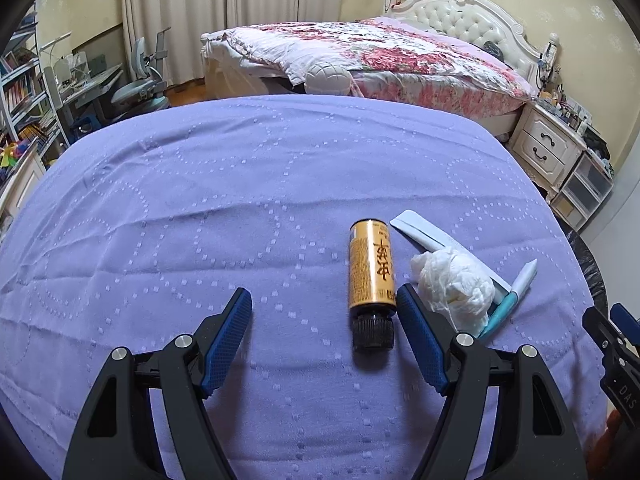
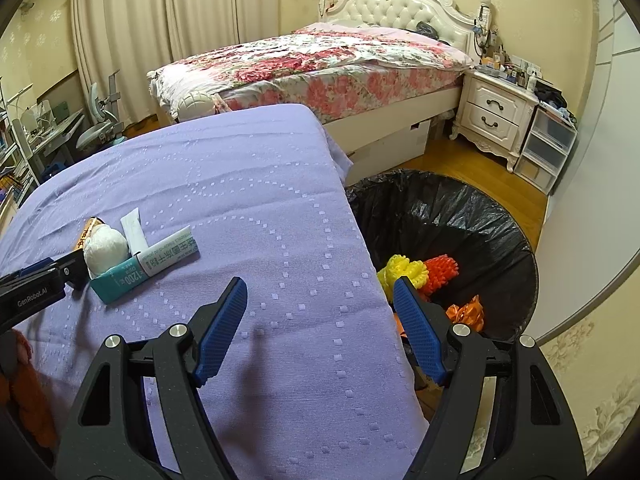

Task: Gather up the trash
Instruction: 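Grasp the brown bottle with the left tool, then lift the brown bottle with the left tool while the right tool approaches the teal tube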

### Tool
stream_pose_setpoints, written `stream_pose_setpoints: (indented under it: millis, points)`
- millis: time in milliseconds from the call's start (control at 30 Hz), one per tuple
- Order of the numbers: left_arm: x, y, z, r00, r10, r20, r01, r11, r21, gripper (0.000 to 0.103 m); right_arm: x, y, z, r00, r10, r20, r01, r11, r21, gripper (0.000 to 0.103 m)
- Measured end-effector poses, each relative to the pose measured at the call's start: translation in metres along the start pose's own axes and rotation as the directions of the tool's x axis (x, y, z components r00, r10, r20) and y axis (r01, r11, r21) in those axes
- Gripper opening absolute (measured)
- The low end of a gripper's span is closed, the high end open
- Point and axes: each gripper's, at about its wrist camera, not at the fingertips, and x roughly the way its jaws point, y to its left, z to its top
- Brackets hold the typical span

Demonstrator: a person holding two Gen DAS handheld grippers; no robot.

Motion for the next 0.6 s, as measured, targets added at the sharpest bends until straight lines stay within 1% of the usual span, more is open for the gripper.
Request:
stream_pose_setpoints:
  millis: [100,133,267,300,367,433,600]
  points:
    - [0.002,-0.006,0.006,1.0,-0.006,0.01,0.006,1.0,0.017,0.072,0.0,0.0,0.0,1.0,0.0,-0.001,0.0,1.0,0.0,0.074]
    - [0.003,-0.007,0.007,1.0,-0.011,0.009,0.011,1.0,0.022,0.069,0.0,0.0,0.0,1.0,0.0,-0.001,0.0,1.0,0.0,0.074]
    - [0.009,-0.01,0.01,0.999,-0.032,-0.007,0.032,0.999,0.031,0.05,0.0,0.0,0.0,1.0,-0.002,0.0,0.002,1.0,-0.004,0.074]
    - [0.01,-0.01,0.01,0.999,-0.038,-0.01,0.038,0.999,0.038,0.047,0.0,0.0,0.0,1.0,-0.001,0.0,0.001,1.0,-0.003,0.074]
    - [0.012,-0.013,0.01,0.999,-0.041,-0.014,0.042,0.998,0.051,0.034,0.001,0.001,0.0,1.0,0.0,-0.001,0.0,1.0,-0.003,0.074]
    - [0.012,-0.014,0.008,0.998,-0.052,-0.016,0.053,0.997,0.059,0.025,0.0,0.001,0.0,1.0,0.0,0.0,0.0,1.0,-0.003,0.074]
    - [0.005,-0.009,0.001,0.998,-0.058,0.0,0.058,0.996,0.068,0.025,0.001,0.006,0.0,1.0,0.005,-0.001,-0.005,1.0,-0.015,0.074]
